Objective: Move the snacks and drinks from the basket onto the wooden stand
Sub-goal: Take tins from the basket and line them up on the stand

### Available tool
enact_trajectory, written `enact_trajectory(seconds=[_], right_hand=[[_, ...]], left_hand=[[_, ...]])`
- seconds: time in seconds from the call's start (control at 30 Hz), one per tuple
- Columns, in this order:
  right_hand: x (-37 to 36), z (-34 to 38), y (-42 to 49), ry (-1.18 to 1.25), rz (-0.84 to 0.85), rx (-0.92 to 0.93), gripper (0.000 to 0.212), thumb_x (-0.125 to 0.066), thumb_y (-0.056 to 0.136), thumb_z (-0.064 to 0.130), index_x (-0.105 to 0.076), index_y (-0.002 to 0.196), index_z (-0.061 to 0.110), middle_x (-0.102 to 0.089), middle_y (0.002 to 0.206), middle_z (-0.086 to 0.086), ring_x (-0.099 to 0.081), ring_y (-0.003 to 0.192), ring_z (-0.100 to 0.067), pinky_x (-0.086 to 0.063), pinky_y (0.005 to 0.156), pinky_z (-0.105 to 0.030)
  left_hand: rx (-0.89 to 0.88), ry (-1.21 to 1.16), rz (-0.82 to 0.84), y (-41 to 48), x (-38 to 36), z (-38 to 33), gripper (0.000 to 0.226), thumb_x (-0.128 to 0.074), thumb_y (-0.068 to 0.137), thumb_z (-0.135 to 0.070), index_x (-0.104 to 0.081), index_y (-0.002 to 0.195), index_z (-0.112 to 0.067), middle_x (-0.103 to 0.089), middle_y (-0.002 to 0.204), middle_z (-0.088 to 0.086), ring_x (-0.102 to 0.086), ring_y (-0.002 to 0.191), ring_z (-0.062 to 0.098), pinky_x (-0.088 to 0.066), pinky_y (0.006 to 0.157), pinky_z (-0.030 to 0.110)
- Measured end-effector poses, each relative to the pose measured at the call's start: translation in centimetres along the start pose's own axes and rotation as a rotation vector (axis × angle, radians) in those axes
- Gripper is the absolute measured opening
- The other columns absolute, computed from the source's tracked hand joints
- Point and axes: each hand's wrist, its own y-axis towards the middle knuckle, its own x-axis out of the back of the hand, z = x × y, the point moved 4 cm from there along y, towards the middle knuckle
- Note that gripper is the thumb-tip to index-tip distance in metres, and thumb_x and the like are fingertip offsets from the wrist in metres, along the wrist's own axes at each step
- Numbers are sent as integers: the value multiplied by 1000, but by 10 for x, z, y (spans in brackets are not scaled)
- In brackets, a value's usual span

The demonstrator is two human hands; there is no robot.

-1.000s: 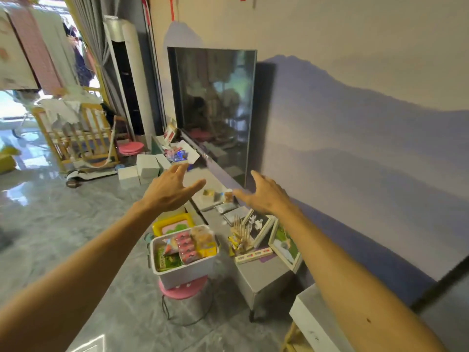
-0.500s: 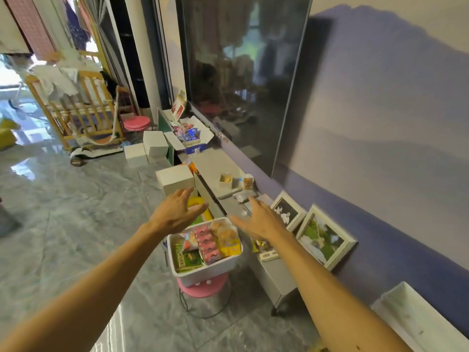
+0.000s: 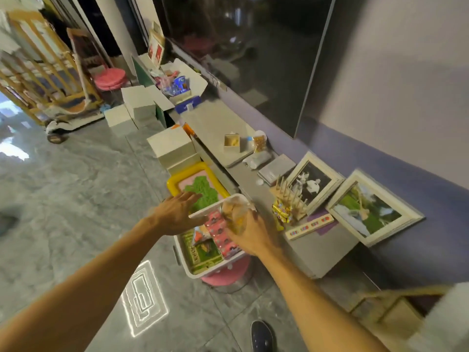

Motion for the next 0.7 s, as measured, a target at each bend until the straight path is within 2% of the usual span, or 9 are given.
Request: enact_trajectory(seconds=[0.13,0.27,0.43,0.5,0.57,0.7], right_hand=[[-60,-21,24,20,26,-89,102,-64,80,83,-39,154,17,-63,141,-10,-63,128,-34,-54,92,-43],[-135,-46,50,60,-31,-229,111,-54,74,94,-40,154,18,-62,139,-9,-62,128,-34,-57,95,-47],[-215,-68,79,24,-57,-328,115,-64,63,95,-43,149,20,-58,141,-4,-58,130,-30,-53,103,-47],[-247,-80,86,-13,-96,-354,124,-63,57,98,-39,150,20,-55,143,-4,-57,131,-29,-53,104,-47],[-272,-88,92,-75,-149,-368,131,-69,56,96,-34,154,18,-51,145,-5,-54,132,-31,-53,105,-48],[-292,-97,100,-110,-279,-371,118,-87,65,75,-35,152,17,-52,142,-5,-52,130,-29,-54,103,-48]], left_hand=[[-142,128,100,60,-50,27,109,-35,81,-96,-26,164,-26,-29,170,0,-37,152,26,-31,122,44],[-302,235,161,131,-107,51,124,-35,69,-105,-21,165,-28,-24,173,-2,-30,155,23,-28,125,45],[-524,341,179,201,-189,79,128,-46,63,-102,-17,166,-30,-22,173,1,-30,156,26,-30,124,44],[-599,372,174,215,-215,86,131,-59,61,-95,-13,166,-32,-20,174,-2,-29,155,24,-31,122,44],[-651,396,138,225,-235,92,134,-78,60,-80,-14,167,-30,-22,173,-3,-32,153,23,-34,118,43],[-724,427,74,245,-254,101,138,-93,61,-57,-12,167,-24,-23,172,0,-36,151,26,-43,114,48]])
